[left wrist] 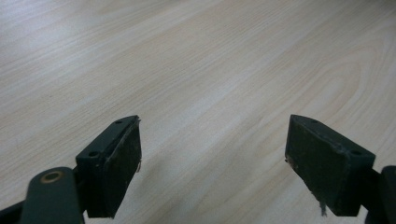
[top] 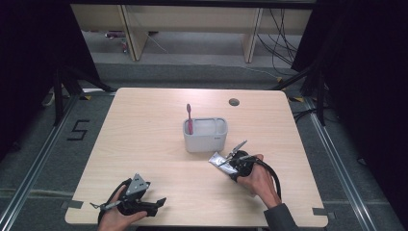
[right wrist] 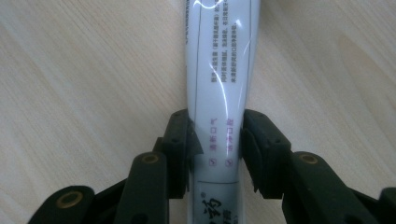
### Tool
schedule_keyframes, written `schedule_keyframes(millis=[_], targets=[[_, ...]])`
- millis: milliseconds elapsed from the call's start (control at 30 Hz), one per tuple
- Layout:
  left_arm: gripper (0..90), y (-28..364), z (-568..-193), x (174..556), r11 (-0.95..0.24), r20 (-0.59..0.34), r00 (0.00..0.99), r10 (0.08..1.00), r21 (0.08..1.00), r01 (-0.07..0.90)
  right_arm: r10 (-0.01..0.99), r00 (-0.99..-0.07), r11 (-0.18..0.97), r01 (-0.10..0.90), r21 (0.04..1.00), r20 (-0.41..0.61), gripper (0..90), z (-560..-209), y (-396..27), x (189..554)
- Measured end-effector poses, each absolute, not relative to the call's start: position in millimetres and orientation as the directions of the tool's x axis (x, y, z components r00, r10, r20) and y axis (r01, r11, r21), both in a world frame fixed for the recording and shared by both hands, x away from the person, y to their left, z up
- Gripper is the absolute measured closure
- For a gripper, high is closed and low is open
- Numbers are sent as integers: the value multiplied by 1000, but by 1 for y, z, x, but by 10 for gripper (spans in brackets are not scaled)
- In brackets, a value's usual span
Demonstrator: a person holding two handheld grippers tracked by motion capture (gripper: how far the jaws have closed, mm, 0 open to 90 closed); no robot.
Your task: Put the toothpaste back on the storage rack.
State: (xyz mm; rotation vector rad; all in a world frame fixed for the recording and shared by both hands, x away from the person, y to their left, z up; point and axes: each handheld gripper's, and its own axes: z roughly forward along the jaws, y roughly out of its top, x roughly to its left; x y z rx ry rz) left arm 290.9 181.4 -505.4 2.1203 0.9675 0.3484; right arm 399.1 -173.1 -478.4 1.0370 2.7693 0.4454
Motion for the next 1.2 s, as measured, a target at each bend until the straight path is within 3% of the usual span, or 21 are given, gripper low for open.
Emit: schedule_keyframes(millis=[600,1200], targets=[[180,181,-504,290,-423,-59,678,733,741,522,645,-764,726,597,341,-35,717,-477,-178,401],[181,182,-503,290,-415,-63,676,734,746,520,600,-800,697,530,483,11,725,-448,-188,375]])
